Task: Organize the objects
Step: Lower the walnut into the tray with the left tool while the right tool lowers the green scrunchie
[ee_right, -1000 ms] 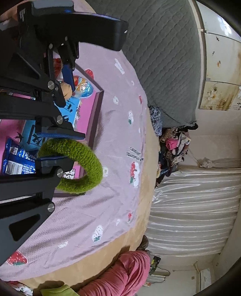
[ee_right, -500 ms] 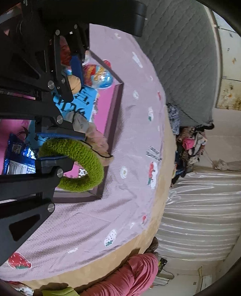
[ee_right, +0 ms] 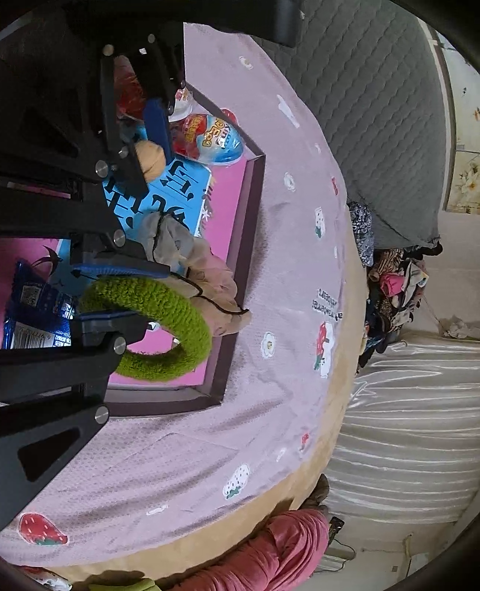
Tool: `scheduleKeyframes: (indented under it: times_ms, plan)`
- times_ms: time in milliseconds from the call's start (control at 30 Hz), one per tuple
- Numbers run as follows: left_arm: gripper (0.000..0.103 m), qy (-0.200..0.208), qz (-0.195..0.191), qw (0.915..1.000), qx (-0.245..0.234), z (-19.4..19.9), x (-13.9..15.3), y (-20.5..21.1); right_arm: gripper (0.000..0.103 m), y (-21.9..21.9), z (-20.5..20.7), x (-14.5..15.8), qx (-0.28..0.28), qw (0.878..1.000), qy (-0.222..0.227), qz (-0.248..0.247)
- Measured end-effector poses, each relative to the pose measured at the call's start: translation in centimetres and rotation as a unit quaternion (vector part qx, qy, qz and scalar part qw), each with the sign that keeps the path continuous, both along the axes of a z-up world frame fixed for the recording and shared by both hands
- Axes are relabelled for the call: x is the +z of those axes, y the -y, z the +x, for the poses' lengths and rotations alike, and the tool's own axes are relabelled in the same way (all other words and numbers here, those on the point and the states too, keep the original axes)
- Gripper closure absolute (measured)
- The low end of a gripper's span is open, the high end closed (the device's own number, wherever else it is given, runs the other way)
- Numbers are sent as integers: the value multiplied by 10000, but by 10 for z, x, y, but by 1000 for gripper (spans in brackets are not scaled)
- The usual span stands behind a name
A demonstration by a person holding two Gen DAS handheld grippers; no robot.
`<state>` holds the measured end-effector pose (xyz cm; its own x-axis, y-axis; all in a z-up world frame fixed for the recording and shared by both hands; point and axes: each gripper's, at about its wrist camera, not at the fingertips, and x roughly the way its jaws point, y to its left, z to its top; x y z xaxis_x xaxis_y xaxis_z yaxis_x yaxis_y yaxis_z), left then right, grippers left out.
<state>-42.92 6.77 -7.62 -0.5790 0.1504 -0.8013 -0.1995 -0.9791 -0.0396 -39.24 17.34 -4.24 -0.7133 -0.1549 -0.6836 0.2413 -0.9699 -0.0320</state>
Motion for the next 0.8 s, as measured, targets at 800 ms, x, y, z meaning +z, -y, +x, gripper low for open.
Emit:
scheduleKeyframes:
  times_ms: [800]
  plan:
    - [65, 109, -573, 9978, -323, 2, -12, -22, 61, 4, -19, -23, 3, 9975, 692, 165]
